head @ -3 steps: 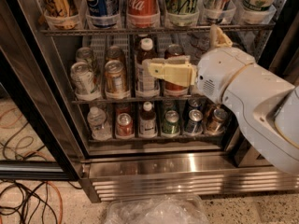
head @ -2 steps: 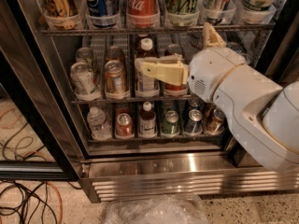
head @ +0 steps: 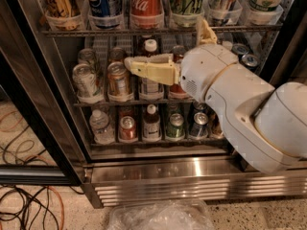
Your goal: Pick coke can from top shelf of fridge
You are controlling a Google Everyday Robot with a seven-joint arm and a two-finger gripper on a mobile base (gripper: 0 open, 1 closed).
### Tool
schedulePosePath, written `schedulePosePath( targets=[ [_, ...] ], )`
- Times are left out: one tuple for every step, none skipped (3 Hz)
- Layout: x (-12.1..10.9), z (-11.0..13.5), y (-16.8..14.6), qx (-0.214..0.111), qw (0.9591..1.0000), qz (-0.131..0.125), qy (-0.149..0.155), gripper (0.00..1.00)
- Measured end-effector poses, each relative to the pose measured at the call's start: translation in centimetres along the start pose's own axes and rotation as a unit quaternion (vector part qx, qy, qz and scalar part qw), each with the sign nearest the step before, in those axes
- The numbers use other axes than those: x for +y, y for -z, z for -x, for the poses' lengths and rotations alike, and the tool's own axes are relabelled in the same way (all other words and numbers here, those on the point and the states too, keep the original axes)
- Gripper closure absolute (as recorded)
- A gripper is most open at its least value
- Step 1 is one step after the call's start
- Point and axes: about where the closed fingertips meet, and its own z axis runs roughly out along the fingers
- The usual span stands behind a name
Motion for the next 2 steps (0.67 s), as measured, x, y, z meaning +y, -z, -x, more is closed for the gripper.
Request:
schedulePosePath(
  targets=[
    [0.85,0.47,-0.64,0.0,1.0,0.005,0.003,0.0],
    [1.25,0.61,-1.3,0.004,1.0,0.003,-0.008,0.0]
  ],
)
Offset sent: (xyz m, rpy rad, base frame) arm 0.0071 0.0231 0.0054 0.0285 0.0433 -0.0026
